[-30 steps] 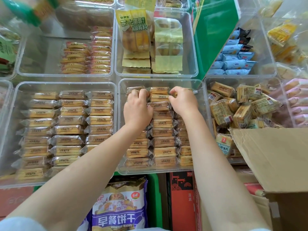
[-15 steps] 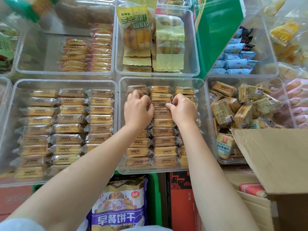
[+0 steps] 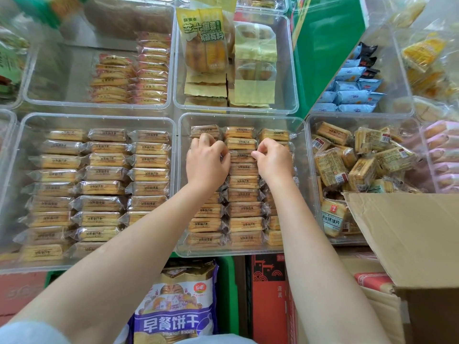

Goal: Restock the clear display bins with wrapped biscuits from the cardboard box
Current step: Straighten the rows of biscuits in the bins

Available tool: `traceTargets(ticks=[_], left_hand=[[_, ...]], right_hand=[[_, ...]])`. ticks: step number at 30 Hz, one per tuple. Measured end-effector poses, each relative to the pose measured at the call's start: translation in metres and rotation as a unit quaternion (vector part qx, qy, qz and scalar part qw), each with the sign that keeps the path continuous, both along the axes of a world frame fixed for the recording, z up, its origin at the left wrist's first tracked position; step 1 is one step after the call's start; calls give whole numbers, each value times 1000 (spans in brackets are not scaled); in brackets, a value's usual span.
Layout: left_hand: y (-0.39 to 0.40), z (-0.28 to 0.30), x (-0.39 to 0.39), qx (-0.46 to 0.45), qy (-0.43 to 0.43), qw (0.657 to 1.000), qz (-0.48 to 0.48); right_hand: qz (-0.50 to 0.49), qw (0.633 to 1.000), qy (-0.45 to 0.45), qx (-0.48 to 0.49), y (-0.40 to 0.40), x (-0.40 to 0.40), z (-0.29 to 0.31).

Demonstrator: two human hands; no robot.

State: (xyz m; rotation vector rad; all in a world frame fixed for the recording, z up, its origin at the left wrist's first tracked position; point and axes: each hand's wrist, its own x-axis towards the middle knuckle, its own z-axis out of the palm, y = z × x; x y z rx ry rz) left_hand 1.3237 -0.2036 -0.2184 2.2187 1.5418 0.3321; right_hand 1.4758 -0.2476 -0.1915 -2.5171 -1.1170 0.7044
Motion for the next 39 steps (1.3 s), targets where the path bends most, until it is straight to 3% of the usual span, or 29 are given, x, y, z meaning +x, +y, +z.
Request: traceTargets(ticks=[5, 14, 22, 28, 39], left_hand=[[4, 7, 1, -6, -4, 1000, -4], [19, 10, 17, -53, 69, 996, 31], [17, 8, 14, -39, 46, 998, 29], [17, 8, 15, -42, 48, 997, 43], [15, 6, 16, -42, 25, 998, 46]], right_hand=[[20, 999, -8, 40, 8, 9, 10], [12, 999, -34, -11, 18, 5, 2], [-3, 999, -38, -6, 18, 5, 1], [-5, 996, -54, 74, 25, 4, 5], [-16, 995, -91, 38, 34, 6, -3]])
